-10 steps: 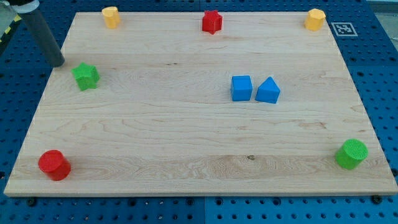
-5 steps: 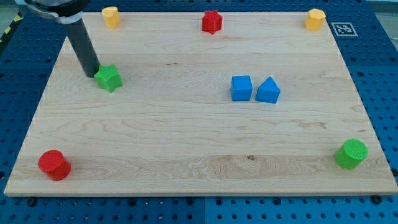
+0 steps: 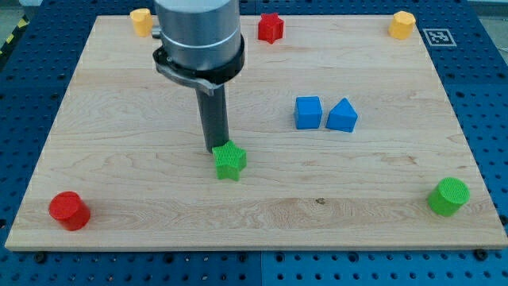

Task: Move the green star to the left of the green circle

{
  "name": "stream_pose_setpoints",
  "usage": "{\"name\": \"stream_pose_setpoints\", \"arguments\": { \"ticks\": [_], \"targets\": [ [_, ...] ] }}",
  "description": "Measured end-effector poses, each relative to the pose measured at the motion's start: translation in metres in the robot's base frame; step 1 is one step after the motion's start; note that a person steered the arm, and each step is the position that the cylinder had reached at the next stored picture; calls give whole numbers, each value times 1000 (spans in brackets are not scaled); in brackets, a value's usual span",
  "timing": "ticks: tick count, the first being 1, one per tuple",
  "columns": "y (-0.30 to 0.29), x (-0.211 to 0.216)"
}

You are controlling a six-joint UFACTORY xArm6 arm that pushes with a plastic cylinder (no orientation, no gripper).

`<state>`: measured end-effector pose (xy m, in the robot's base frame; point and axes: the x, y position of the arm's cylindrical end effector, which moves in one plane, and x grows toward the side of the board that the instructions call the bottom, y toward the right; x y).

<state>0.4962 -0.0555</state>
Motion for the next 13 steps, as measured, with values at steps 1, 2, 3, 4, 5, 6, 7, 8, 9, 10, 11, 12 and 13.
{"name": "stream_pose_setpoints", "arguments": {
  "ticks": [1, 2, 3, 4, 5, 6, 7, 8, 9, 10, 11, 12, 13],
  "targets": [
    [-9, 11],
    [-13, 28],
    [-6, 41],
    [12, 44],
    [36, 50],
    [58, 76],
    [88, 80],
    [101, 80],
    [100, 80],
    [77, 72],
    [76, 59],
    [94, 63],
    [124, 62]
  ]
}}
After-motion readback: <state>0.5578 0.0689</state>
